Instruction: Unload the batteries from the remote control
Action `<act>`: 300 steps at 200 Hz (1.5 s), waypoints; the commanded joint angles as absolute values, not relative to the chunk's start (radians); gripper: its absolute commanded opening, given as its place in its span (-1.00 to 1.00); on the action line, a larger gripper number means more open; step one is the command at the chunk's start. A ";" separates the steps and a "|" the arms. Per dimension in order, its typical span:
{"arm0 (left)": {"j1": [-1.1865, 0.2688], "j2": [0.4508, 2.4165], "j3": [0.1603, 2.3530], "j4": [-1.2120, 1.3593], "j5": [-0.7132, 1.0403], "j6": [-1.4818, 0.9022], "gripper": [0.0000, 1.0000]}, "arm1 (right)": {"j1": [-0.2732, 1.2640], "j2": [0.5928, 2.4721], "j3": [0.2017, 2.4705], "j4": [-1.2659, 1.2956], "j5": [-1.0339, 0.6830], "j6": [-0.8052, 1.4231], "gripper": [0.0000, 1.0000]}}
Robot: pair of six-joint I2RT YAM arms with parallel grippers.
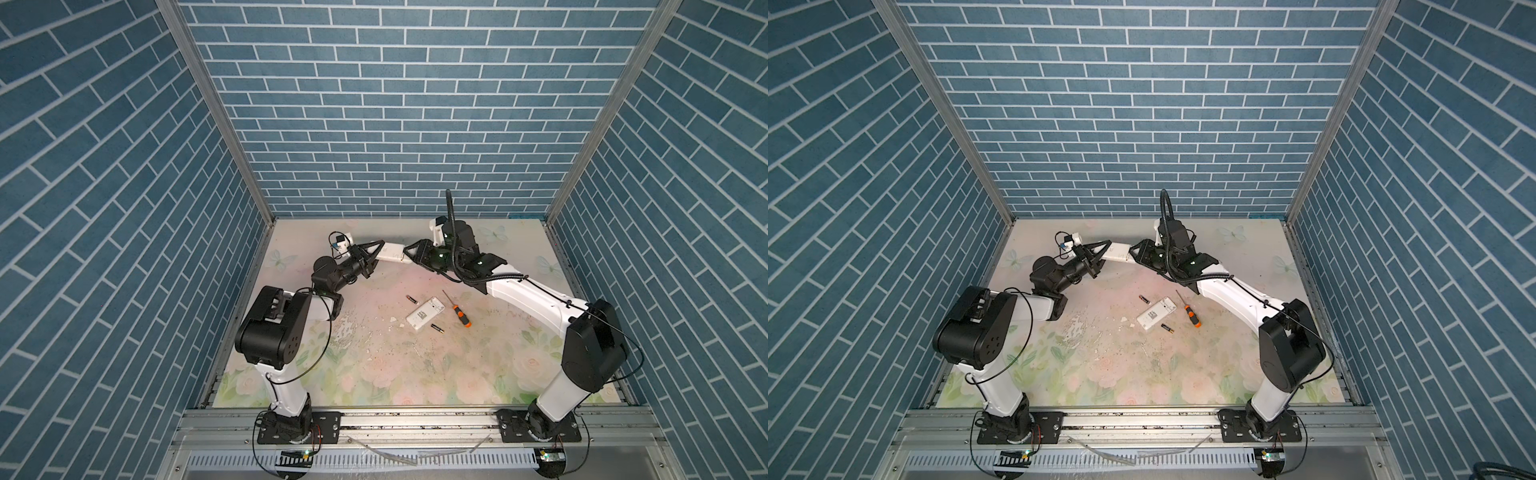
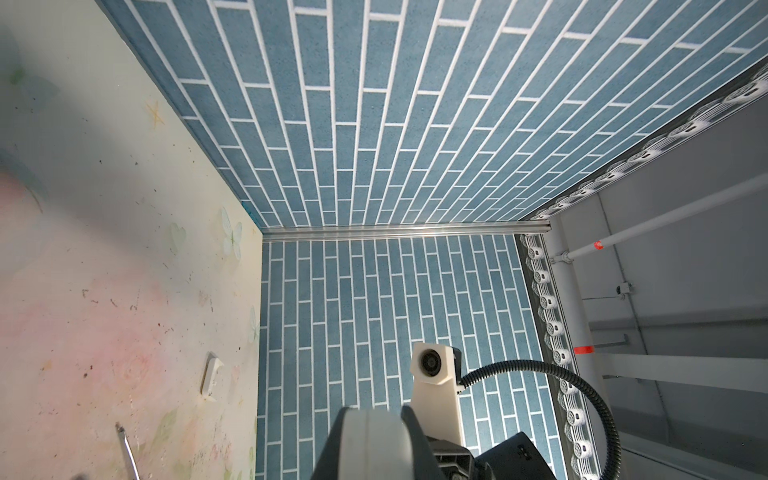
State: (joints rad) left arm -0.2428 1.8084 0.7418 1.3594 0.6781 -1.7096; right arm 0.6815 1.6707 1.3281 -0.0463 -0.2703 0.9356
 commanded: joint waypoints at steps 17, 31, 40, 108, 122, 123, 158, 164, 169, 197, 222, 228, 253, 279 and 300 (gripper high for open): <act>-0.247 1.818 0.753 1.408 0.696 -1.683 -1.00 | 0.677 1.633 1.288 -0.045 -0.286 0.959 -0.23; -0.247 1.822 0.755 1.408 0.698 -1.683 -1.00 | 0.677 1.637 1.280 -0.015 -0.299 0.981 -0.23; -0.247 1.823 0.755 1.409 0.700 -1.683 -1.00 | 0.678 1.642 1.276 0.003 -0.304 0.993 -0.23; -0.247 1.827 0.756 1.407 0.708 -1.681 -1.00 | 0.677 1.648 1.270 0.029 -0.301 1.017 -0.31; -0.246 1.827 0.756 1.408 0.710 -1.680 -1.00 | 0.677 1.645 1.268 0.029 -0.301 1.020 -0.32; -0.245 1.826 0.756 1.408 0.710 -1.679 -1.00 | 0.677 1.644 1.267 0.028 -0.302 1.020 -0.33; -0.242 1.824 0.762 1.407 0.716 -1.674 -1.00 | 0.674 1.638 1.248 0.042 -0.304 1.054 -0.34; -0.242 1.822 0.764 1.409 0.718 -1.672 -1.00 | 0.673 1.637 1.243 0.050 -0.305 1.062 -0.34; -0.241 1.822 0.764 1.408 0.719 -1.673 -1.00 | 0.673 1.637 1.239 0.055 -0.306 1.068 -0.35; -0.239 1.821 0.764 1.408 0.723 -1.671 -1.00 | 0.670 1.635 1.214 0.089 -0.311 1.100 -0.35; -0.238 1.821 0.765 1.408 0.727 -1.669 -1.00 | 0.667 1.633 1.203 0.096 -0.316 1.115 -0.35; -0.238 1.821 0.764 1.409 0.727 -1.670 -1.00 | 0.666 1.632 1.201 0.097 -0.317 1.116 -0.35; -0.236 1.819 0.763 1.408 0.730 -1.669 -1.00 | 0.661 1.623 1.195 0.093 -0.318 1.117 -0.35; -0.235 1.819 0.760 1.408 0.733 -1.669 -1.00 | 0.657 1.614 1.192 0.090 -0.316 1.117 -0.32; -0.233 1.821 0.761 1.408 0.734 -1.669 -1.00 | 0.655 1.610 1.192 0.087 -0.318 1.115 -0.31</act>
State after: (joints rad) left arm -0.2386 1.8141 0.7418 1.3529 0.7197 -1.6783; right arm 0.6643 1.6474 1.2232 0.0868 -0.3187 1.0954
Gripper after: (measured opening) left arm 0.194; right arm 0.343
